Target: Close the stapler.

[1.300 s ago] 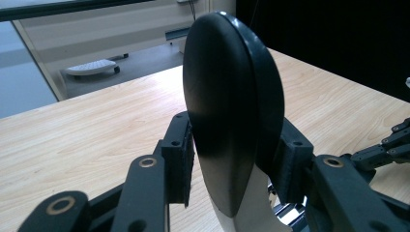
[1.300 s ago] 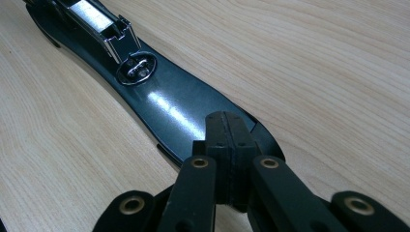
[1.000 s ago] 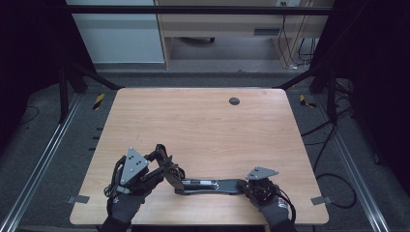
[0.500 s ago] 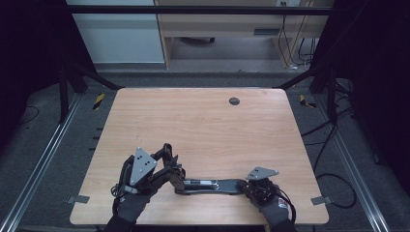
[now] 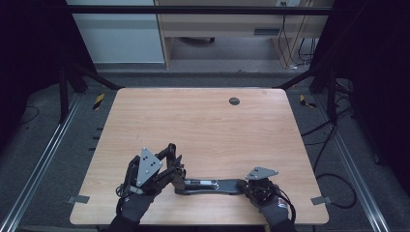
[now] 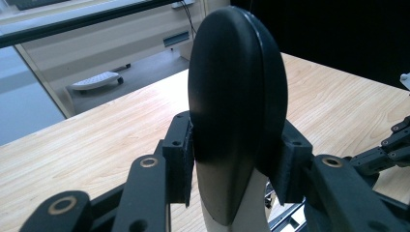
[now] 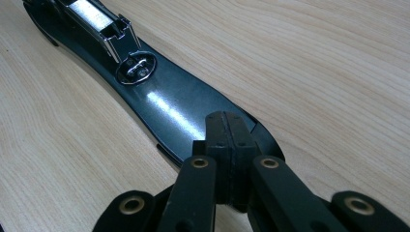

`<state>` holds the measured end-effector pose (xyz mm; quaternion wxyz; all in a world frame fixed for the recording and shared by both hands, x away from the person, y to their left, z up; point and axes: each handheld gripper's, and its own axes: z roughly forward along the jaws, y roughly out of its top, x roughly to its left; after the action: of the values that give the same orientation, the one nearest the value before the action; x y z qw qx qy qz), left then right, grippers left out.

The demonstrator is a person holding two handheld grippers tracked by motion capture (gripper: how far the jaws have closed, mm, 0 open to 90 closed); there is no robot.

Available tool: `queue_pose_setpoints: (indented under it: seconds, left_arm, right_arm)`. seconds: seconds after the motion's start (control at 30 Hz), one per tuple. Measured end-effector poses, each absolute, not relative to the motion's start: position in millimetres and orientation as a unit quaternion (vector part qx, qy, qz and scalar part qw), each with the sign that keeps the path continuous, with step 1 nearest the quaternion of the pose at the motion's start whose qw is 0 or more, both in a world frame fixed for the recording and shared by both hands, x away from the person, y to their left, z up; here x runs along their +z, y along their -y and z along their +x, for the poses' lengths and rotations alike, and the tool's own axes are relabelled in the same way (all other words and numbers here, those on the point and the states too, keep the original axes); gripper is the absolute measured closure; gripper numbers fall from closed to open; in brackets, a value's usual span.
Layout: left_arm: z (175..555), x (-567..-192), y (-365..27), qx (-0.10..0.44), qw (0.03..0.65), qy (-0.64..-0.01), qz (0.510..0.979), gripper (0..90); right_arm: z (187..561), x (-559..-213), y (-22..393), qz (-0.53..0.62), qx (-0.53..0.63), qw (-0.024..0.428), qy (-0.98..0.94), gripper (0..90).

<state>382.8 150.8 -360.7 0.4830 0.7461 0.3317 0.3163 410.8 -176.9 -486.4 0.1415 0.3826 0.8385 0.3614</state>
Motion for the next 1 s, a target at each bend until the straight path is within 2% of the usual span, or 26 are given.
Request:
queue_pose_setpoints:
  seconds: [1.0]
  left_arm:
    - [382.4,-361.7,-121.4,0.341,0.463,-0.301,0.761,57.1]
  right_arm:
    - [411.0,-486.3,176.8,0.383,0.361,0.141,-0.838,90.0]
